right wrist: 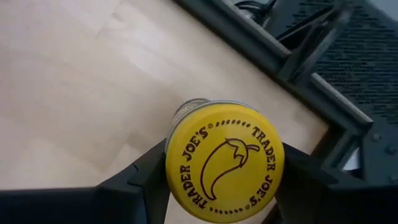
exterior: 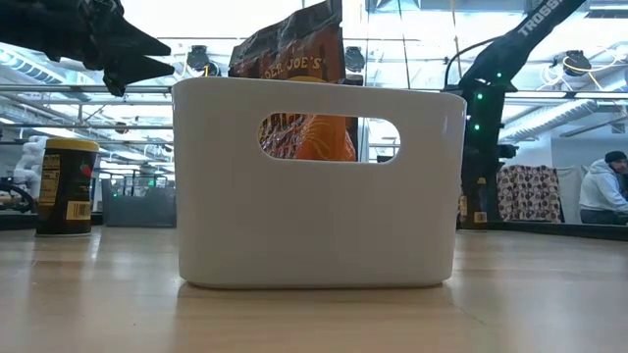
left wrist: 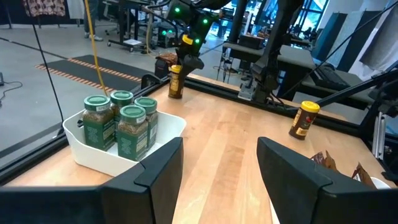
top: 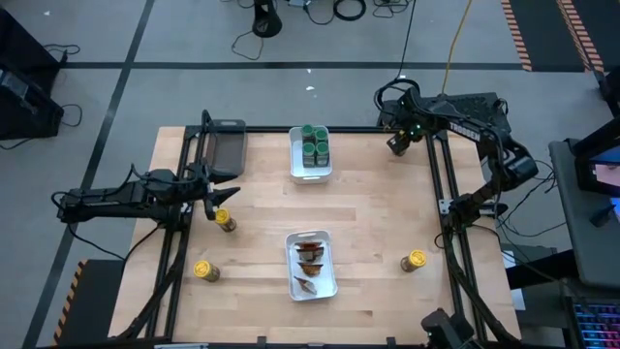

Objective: Sort spices by type
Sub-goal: Put the top right yellow spice bottle into the transparent black bin

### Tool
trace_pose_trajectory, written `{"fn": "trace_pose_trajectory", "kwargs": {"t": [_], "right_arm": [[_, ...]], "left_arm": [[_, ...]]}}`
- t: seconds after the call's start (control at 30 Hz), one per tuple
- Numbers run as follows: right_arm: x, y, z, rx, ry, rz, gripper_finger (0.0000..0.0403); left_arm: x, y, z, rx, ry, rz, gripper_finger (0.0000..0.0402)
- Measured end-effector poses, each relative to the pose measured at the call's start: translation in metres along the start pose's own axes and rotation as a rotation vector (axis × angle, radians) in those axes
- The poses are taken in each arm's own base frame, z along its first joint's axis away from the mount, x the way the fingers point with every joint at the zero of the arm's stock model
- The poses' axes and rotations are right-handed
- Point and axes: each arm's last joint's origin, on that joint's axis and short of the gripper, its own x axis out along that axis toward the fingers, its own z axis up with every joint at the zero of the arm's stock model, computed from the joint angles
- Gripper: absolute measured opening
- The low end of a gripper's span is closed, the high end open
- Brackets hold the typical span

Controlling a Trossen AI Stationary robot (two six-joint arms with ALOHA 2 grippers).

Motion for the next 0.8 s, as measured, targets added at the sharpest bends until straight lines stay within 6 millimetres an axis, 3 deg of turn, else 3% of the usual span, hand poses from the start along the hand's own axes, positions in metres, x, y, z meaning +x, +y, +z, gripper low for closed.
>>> {"fn": "trace_pose_trajectory", "kwargs": {"t": [0.33, 0.8], "right_arm": [[-0.022, 0.019, 0.003, -0.073, 0.027, 0.129, 0.0205], [-0.062, 0.102, 0.005, -0.371, 0.009, 0.373, 0.0205]], "left_arm": [[0.0, 0.0, 0.0, -0.001, 0.001, -0.012, 0.021], [0.018, -0.01, 0.007, -0.007, -0.028, -0.155, 0.021]]}}
